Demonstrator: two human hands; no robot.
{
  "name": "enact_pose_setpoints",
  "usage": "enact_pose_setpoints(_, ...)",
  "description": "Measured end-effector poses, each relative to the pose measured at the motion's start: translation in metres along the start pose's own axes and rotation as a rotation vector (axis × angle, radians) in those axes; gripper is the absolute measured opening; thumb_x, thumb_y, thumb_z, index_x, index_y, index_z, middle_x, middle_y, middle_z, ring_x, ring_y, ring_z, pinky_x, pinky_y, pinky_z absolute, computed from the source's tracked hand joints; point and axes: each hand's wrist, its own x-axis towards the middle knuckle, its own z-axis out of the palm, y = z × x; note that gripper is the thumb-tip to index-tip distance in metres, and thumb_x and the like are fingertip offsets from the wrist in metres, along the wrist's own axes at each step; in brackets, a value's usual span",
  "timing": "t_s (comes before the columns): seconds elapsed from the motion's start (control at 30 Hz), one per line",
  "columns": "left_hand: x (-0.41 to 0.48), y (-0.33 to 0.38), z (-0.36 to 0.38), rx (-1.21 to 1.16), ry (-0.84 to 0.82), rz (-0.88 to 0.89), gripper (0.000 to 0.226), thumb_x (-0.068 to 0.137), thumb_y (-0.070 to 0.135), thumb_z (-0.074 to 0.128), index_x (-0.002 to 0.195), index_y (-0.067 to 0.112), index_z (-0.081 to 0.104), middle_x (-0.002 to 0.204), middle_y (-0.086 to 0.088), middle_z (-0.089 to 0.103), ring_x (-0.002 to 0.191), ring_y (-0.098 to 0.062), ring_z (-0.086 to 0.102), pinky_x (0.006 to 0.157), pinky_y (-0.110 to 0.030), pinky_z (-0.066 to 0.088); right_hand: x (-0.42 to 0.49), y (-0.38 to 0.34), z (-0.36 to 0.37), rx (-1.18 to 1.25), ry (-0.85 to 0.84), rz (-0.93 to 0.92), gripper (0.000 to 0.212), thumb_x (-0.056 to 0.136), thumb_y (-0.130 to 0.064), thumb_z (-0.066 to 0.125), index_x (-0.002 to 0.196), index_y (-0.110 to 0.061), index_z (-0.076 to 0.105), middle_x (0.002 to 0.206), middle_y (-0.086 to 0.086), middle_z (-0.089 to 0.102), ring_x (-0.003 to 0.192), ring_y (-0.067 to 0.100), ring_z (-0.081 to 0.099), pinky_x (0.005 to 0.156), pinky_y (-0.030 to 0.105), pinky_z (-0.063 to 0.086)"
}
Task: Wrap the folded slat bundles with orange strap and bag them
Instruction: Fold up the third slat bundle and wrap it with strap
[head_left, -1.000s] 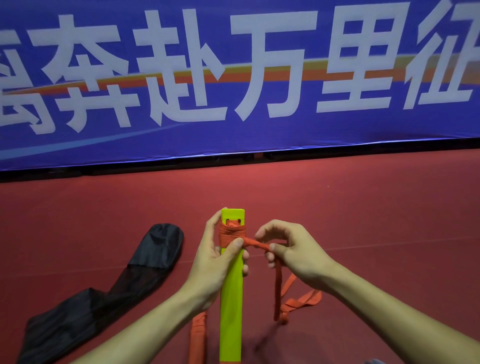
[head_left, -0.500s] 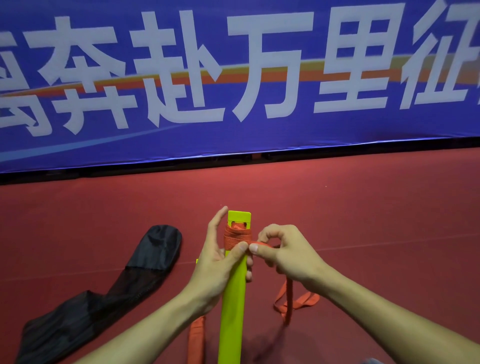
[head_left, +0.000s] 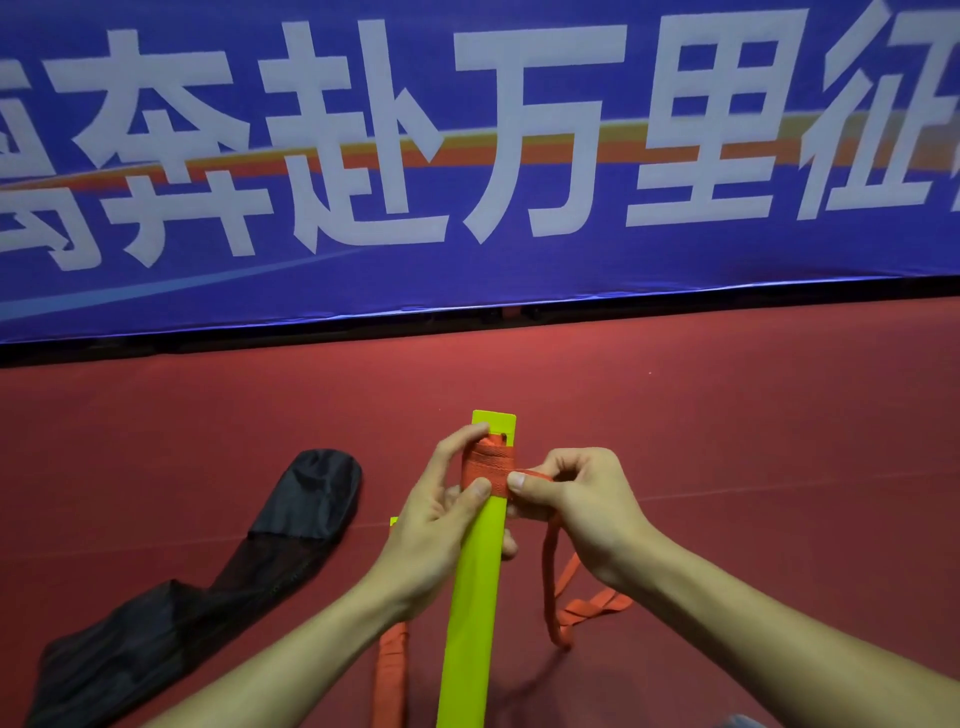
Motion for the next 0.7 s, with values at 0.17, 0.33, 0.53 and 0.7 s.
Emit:
enact_pose_setpoints(0.17, -0.003, -0.002, 0.004, 0.2, 0.064, 0.047, 0.081, 0.082, 0.002, 0.079, 0.136, 0.051, 0.044, 0.114, -0.005, 0.065, 0.077, -0.025, 0.071, 0.075, -0.037, 0.06, 0.001, 0.0, 0.001, -0.054, 0.042, -0.014, 0.03, 0.076, 0.009, 0.074, 0.058, 0.0, 0.051, 0.063, 0.019, 0.059, 0.055, 0.026, 0.062, 0.055, 0.032, 0.057)
enact_pose_setpoints(0.33, -0.002, 0.0, 0.002, 0.501, 0.111, 0.103, 0.102, 0.066, 0.014, 0.092, 0.136, 0.063, 0.036, 0.116, 0.01, 0.062, 0.081, -0.015, 0.067, 0.073, -0.025, 0.056, 0.0, 0.0, -0.002, -0.124, 0.065, -0.015, 0.033, 0.074, 0.003, 0.079, 0.057, -0.003, 0.052, 0.058, 0.009, 0.065, 0.06, 0.025, 0.068, 0.061, 0.036, 0.06)
enact_pose_setpoints(0.53, -0.002, 0.004, 0.007, 0.441, 0.126, 0.035, 0.095, 0.077, -0.002, 0.08, 0.13, 0.063, 0.035, 0.105, -0.001, 0.068, 0.067, -0.017, 0.074, 0.067, -0.033, 0.06, -0.001, 0.0, -0.001, -0.196, 0.014, -0.051, 0.023, 0.073, -0.003, 0.082, 0.061, 0.001, 0.063, 0.064, 0.012, 0.07, 0.066, 0.02, 0.068, 0.069, 0.037, 0.061)
enact_pose_setpoints(0.7, 0.0, 0.002, -0.002, 0.242, 0.118, -0.08, 0.087, 0.084, -0.01, 0.071, 0.133, 0.055, 0.041, 0.107, -0.011, 0.068, 0.067, -0.021, 0.062, 0.068, -0.038, 0.055, 0.006, -0.002, -0.011, -0.407, -0.059, -0.081, 0.009, 0.083, -0.012, 0.076, 0.074, -0.011, 0.076, 0.046, -0.009, 0.055, 0.046, 0.01, 0.044, 0.047, 0.025, 0.042)
